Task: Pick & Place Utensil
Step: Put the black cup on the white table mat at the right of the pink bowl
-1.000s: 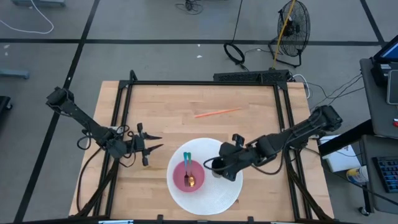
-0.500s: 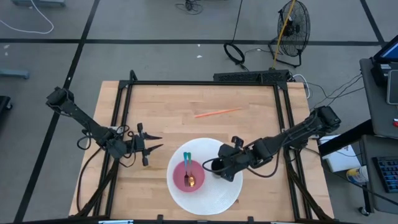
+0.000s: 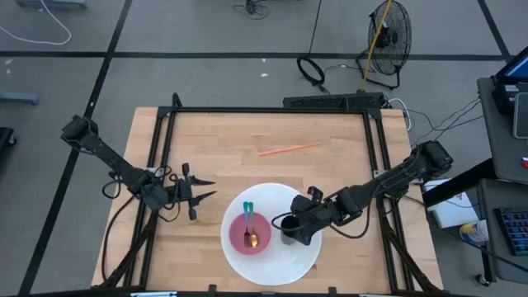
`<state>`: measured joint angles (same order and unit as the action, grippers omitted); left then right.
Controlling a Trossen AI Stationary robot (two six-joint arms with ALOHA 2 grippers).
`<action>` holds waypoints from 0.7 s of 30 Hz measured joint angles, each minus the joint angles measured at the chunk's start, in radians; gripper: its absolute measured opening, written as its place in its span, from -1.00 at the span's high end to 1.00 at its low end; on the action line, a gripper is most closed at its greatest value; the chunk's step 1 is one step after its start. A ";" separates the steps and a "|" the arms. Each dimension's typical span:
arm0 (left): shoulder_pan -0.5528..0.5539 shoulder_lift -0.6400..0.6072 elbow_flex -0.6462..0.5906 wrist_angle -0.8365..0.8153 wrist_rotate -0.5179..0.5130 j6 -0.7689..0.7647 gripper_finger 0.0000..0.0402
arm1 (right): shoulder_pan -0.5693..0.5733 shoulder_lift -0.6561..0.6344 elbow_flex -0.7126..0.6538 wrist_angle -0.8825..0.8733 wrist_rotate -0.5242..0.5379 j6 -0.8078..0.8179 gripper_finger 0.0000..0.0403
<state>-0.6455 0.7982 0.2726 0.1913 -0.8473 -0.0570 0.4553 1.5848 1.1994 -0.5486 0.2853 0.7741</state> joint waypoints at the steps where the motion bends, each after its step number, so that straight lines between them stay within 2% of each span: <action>1: 0.000 0.000 0.000 0.000 0.000 0.000 0.32 | -0.003 0.000 -0.008 0.014 0.001 0.000 1.00; 11: 0.000 0.000 0.000 0.000 0.000 -0.009 0.32 | -0.004 -0.007 -0.012 0.016 -0.021 -0.008 0.98; 21: 0.000 0.000 0.000 0.000 0.000 -0.010 0.32 | -0.004 -0.010 -0.014 0.025 -0.057 -0.028 0.75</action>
<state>-0.6453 0.7982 0.2726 0.1917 -0.8474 -0.0673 0.4515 1.5745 1.1854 -0.5232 0.2283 0.7459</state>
